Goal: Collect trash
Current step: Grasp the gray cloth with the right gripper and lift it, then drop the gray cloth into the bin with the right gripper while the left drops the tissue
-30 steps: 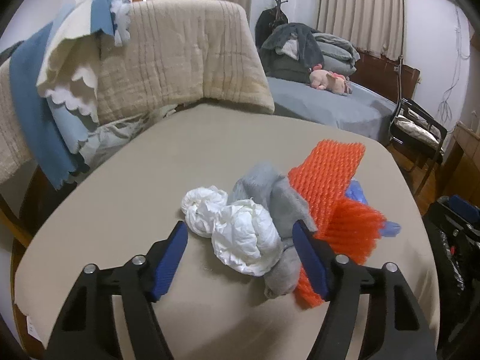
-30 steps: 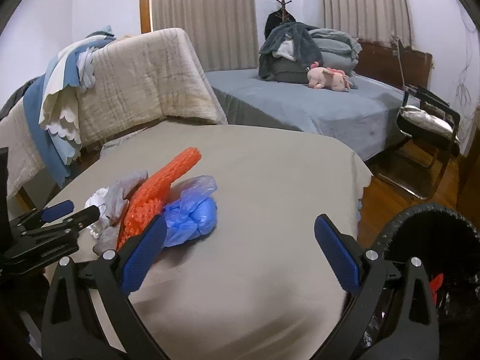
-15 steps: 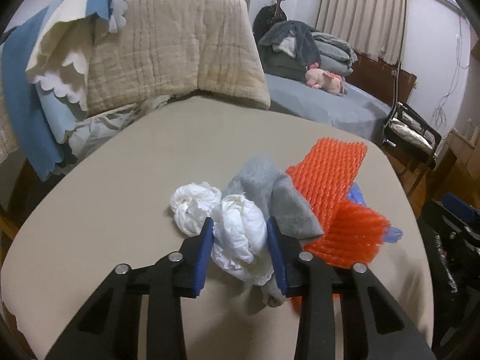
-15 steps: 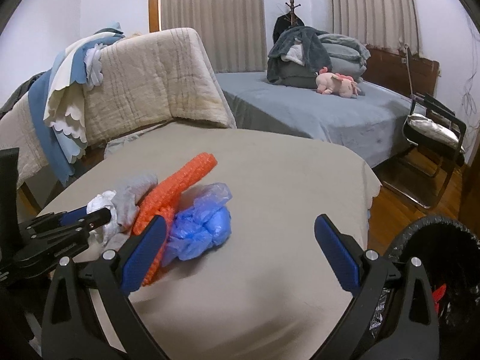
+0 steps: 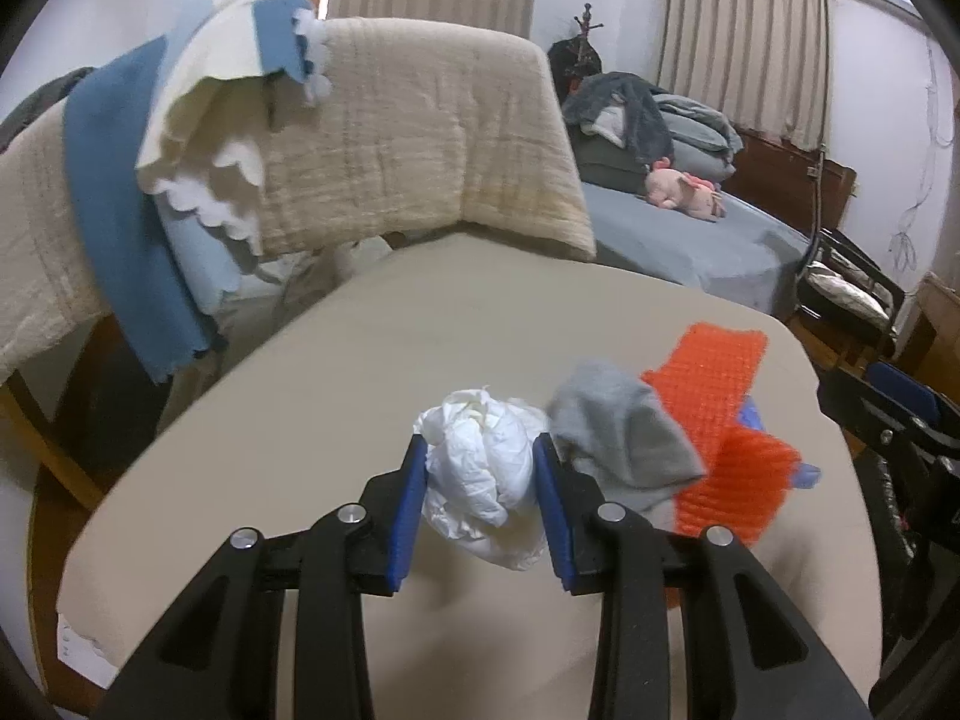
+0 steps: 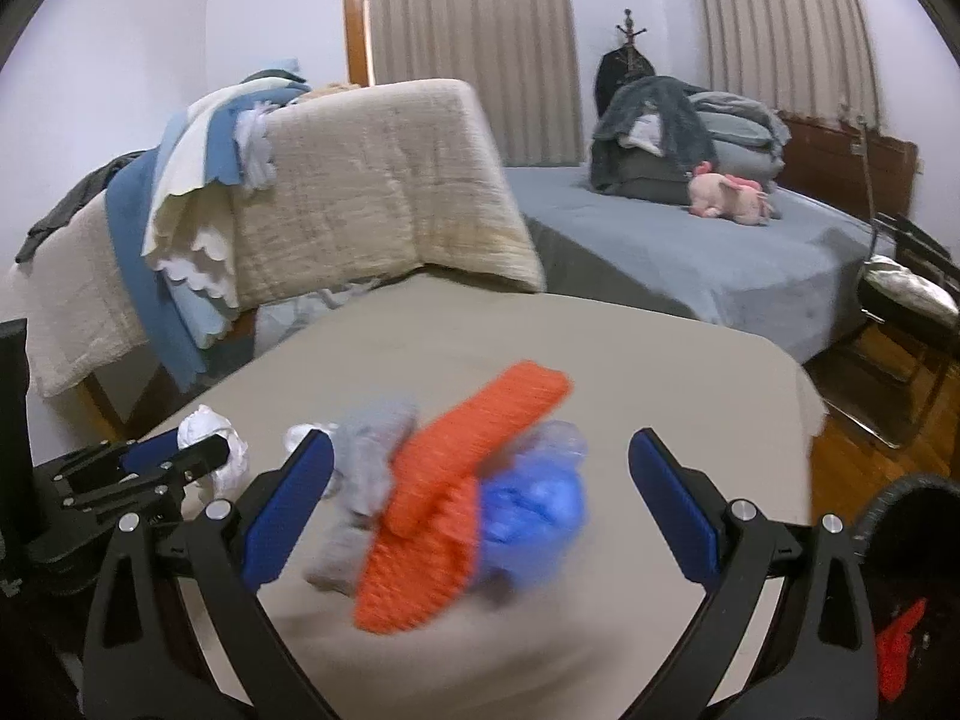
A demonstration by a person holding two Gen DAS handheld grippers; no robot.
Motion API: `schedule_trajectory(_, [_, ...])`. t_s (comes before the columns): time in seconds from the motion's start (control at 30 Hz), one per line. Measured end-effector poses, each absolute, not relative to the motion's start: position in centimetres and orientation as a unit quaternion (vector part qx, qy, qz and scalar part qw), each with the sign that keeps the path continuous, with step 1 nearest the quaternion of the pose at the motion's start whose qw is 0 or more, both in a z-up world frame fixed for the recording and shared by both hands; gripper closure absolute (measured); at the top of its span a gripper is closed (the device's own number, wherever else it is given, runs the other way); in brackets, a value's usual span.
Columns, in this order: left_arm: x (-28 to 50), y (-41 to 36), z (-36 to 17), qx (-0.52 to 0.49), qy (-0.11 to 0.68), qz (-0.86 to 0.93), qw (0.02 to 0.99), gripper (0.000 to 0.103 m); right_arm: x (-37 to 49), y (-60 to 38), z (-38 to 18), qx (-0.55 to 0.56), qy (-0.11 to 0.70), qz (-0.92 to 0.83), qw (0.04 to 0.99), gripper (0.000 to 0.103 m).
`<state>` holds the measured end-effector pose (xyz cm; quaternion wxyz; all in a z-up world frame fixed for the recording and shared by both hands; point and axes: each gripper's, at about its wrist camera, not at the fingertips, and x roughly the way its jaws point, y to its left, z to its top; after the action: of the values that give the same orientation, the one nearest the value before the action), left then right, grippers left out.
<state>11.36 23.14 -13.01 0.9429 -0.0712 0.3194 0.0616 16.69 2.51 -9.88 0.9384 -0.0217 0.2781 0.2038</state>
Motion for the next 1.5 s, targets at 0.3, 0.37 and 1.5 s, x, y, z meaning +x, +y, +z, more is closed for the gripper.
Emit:
schedule_trajectory(0.3, [10.9,26.2,-13.5,-0.082,0.320,0.084,0.940,0.068,17.9,7.9,-11.2,-0.042,0.287,0.240,0.926,0.011])
schedule_trajectory(0.37, [10.9,26.5,-13.6,-0.081,0.319,0.086,0.940,0.068,18.3,8.7,-11.8,-0.046,0.294,0.241,0.924,0.015])
schedule_trajectory(1.5, [10.7,25.9,-12.1,-0.086,0.303,0.077,0.946,0.068,18.1,9.5,-10.8,-0.051,0.311,0.320,0.894,0.092])
